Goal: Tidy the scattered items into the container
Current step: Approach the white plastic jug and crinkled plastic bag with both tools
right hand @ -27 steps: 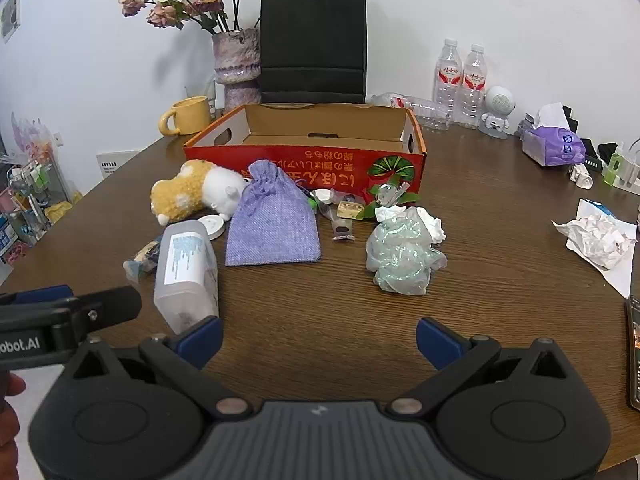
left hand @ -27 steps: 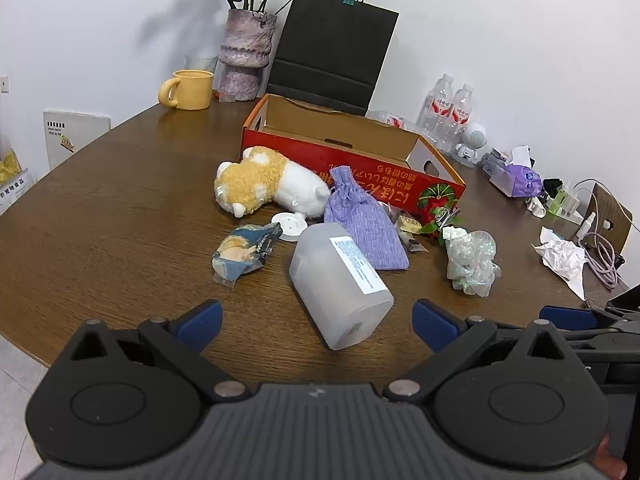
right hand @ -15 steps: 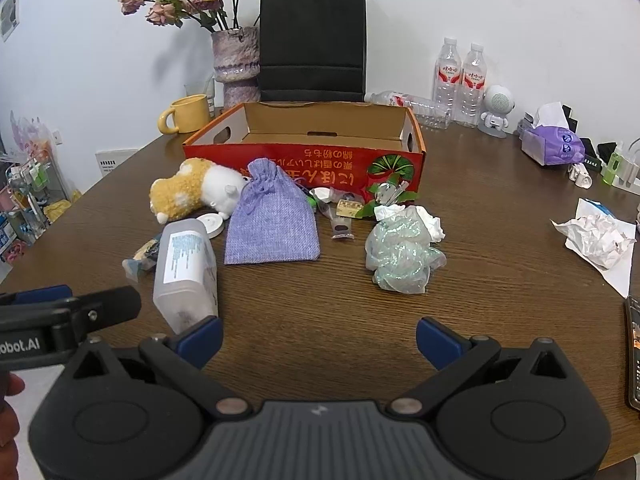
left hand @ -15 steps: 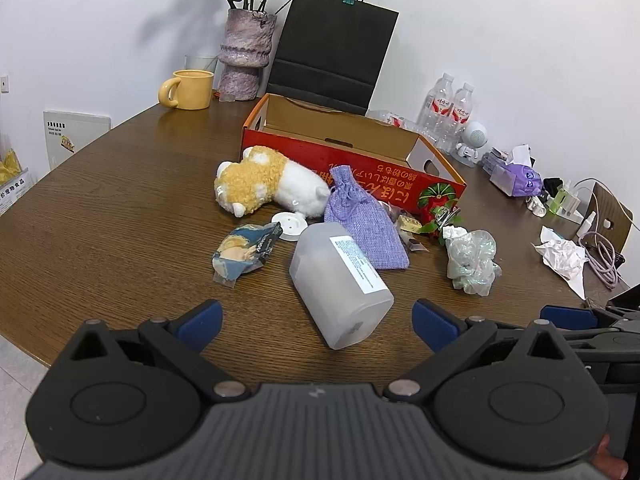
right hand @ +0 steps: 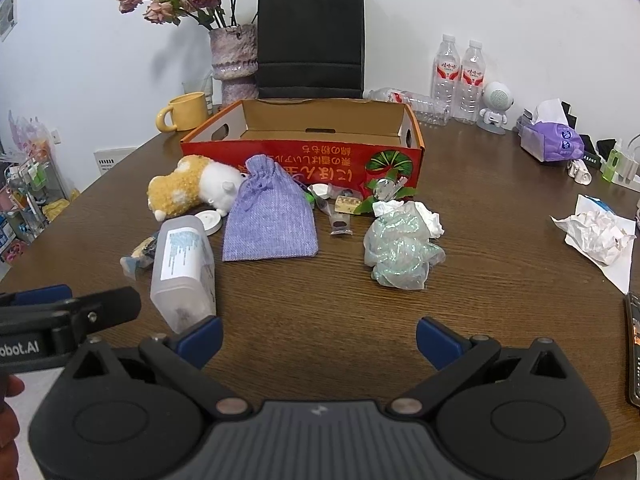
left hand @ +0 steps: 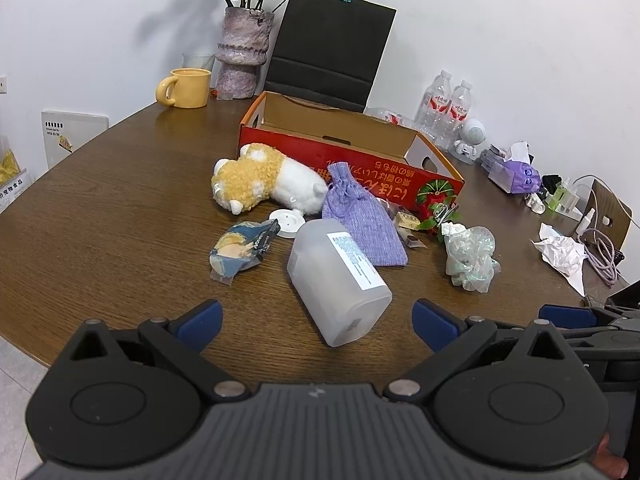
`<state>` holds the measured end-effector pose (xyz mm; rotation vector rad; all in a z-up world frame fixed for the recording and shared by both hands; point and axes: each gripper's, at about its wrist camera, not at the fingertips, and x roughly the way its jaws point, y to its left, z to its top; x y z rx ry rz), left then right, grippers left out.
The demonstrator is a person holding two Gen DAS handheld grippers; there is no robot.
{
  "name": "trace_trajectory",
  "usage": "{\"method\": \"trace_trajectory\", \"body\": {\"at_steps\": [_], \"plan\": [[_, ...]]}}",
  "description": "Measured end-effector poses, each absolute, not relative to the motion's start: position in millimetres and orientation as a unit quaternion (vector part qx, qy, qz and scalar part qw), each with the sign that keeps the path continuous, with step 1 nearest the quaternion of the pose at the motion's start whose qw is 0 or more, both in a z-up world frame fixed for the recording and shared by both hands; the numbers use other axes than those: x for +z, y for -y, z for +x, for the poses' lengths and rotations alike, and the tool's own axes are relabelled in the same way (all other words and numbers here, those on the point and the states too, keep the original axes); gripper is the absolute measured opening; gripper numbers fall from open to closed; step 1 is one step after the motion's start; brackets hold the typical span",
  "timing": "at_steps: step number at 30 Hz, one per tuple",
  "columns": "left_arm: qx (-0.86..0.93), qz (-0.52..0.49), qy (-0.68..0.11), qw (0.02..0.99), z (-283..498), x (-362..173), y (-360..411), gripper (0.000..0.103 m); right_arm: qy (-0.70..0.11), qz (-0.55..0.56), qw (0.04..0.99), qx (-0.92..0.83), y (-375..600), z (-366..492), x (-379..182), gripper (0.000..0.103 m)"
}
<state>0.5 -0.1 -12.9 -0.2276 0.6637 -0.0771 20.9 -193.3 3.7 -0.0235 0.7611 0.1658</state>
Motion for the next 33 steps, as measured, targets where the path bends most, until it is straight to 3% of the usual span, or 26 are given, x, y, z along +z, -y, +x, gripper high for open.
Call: {"method": "trace_trajectory", "body": {"at_steps": [33], "plan": [[-0.043,-0.117,-0.336,0.933,2.1,-21.7,0.6,0.103,-0.375,-0.012,0.924,0.079,191.2,21.8,-5.2,0.102]]}}
